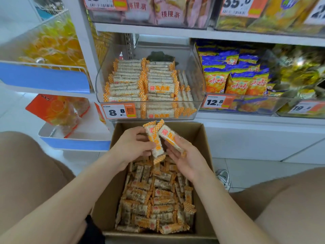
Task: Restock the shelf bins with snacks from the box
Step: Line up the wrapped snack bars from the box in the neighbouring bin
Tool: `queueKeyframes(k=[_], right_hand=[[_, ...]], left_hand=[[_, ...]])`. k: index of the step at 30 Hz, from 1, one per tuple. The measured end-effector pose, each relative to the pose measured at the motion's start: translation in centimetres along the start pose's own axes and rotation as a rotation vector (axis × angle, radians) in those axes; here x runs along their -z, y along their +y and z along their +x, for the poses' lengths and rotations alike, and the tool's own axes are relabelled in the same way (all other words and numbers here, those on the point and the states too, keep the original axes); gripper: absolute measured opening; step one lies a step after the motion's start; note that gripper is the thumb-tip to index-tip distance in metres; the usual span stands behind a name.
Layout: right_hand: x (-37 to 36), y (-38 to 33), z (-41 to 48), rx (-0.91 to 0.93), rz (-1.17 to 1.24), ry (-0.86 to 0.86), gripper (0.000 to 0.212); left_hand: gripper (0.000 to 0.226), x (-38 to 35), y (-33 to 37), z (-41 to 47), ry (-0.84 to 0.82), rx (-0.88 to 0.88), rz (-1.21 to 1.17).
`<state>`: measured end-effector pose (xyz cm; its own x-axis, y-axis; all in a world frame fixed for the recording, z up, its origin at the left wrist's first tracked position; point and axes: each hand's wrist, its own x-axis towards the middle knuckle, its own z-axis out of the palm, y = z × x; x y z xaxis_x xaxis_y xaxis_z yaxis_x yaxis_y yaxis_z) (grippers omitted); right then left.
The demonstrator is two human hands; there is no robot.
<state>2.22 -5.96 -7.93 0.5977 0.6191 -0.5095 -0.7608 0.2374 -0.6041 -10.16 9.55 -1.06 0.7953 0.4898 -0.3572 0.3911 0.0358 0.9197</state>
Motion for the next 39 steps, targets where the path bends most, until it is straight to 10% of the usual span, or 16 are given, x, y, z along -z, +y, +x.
queueKeyframes(k=[13,19,25,30,39], right_hand=[[-2.3,-1.5,-2.6,0.489,-0.755,-0.082,0.024],[-4.0,-2.4,-3.6,0.545,-0.901,-0.160,0.046],[-7.2,-7.0,-3.0,0.905,-1.109,0.005,0.042],[-10.0,-13.1,0.9,1.247,-1.919,0.207,0.046],[-12.7,-15.5,7.2,0.791,-2.041,0.030,0.062]], left_hand=[[0.042,-1.1,1.8,-0.6,0.056,-0.155,-0.004],[0.029,-1.1,3.3,-0.6,0.077,-0.271,0.014],[0.039,1.9,5.8,0.5,0.369,-0.585,0.536],[0.065,4.1,5.5,4.1,0.402,-0.552,1.060],[0.083,3.3,4.4,6.1,0.404,-0.334,1.419]])
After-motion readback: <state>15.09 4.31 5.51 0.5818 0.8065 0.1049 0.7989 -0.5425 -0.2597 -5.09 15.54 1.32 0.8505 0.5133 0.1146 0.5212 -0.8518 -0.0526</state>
